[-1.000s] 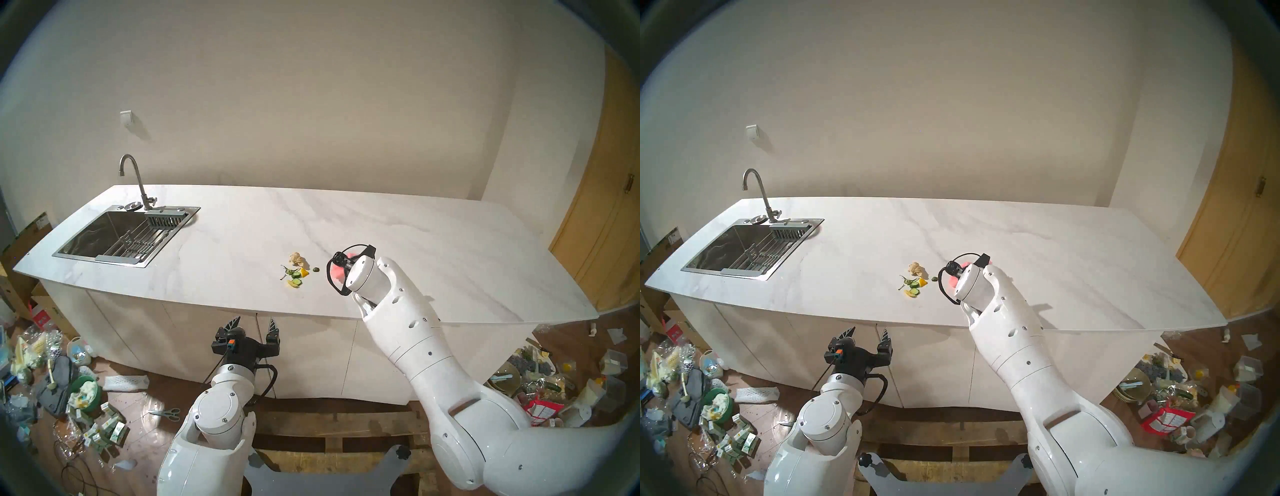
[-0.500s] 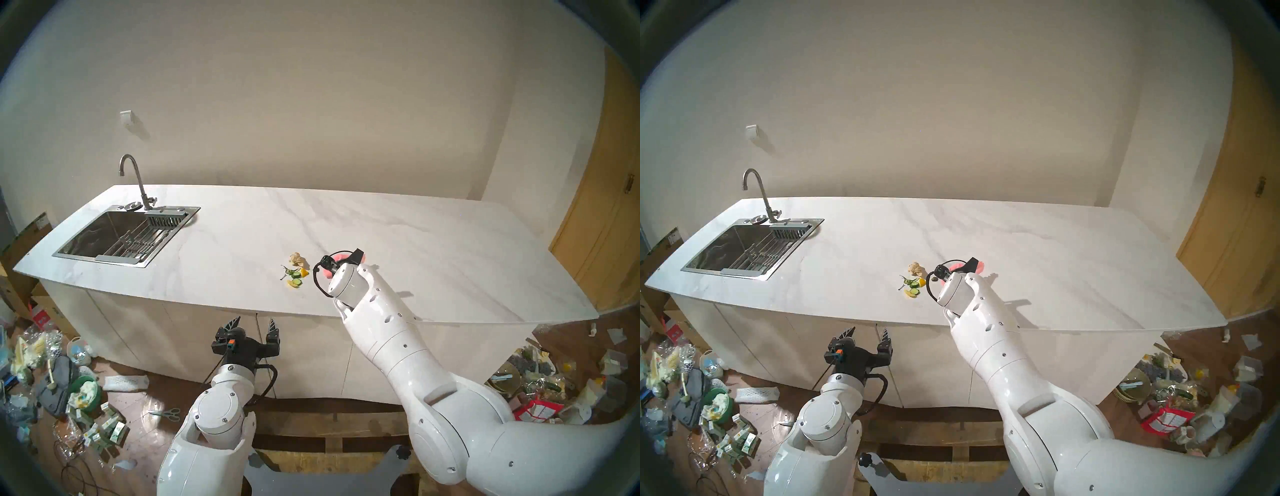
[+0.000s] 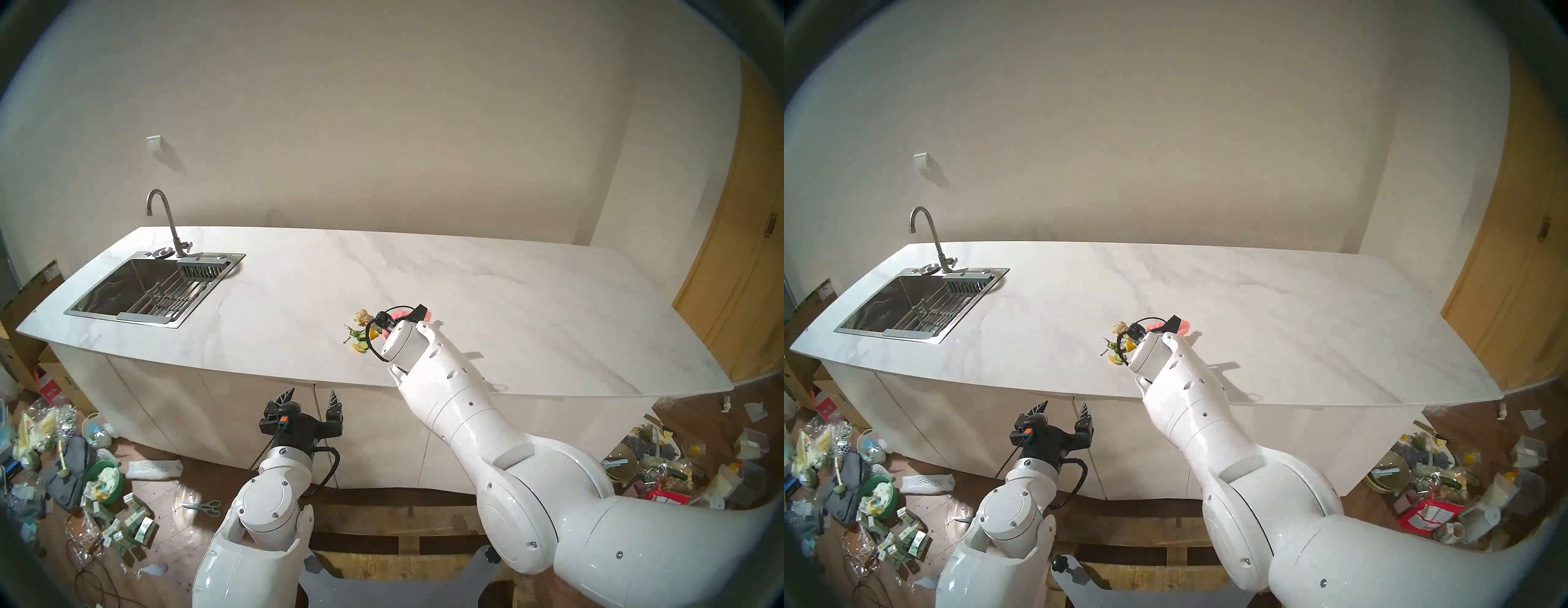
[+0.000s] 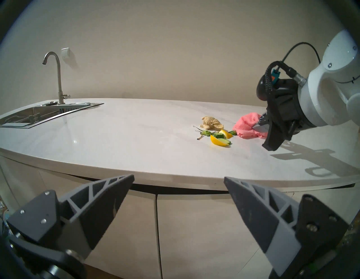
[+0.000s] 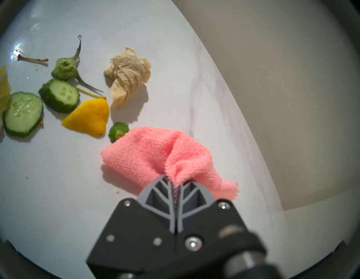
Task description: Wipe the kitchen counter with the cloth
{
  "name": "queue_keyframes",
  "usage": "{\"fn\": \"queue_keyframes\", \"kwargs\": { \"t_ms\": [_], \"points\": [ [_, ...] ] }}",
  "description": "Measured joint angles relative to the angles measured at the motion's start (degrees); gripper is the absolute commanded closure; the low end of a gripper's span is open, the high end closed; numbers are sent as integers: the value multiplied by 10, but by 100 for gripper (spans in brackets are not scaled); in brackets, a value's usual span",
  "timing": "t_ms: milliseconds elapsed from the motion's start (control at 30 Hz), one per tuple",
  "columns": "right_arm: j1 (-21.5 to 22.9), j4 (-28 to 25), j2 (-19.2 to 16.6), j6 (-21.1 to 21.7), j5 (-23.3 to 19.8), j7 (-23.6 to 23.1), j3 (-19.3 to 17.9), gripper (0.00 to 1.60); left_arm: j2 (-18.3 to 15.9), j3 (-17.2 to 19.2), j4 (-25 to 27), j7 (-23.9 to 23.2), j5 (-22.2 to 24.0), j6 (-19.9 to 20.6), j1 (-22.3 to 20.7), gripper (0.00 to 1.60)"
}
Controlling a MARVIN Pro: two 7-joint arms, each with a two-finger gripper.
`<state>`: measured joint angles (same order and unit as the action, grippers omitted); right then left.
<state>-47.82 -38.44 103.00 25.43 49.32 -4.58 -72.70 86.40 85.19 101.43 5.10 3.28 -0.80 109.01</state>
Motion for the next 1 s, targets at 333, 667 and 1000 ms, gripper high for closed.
{"fn": "queue_keyframes", "kwargs": {
  "t_ms": [333,667,1000],
  "points": [
    [33,58,2,-29,-7,43,-12,160,0,0,0,0,0,0,0,0],
    [44,57,-42,-51,3,66,-20,160,0,0,0,0,0,0,0,0],
    [20,-13,-89,-56,-4,76,-48,160,0,0,1,0,0,0,0,0]
  ]
}}
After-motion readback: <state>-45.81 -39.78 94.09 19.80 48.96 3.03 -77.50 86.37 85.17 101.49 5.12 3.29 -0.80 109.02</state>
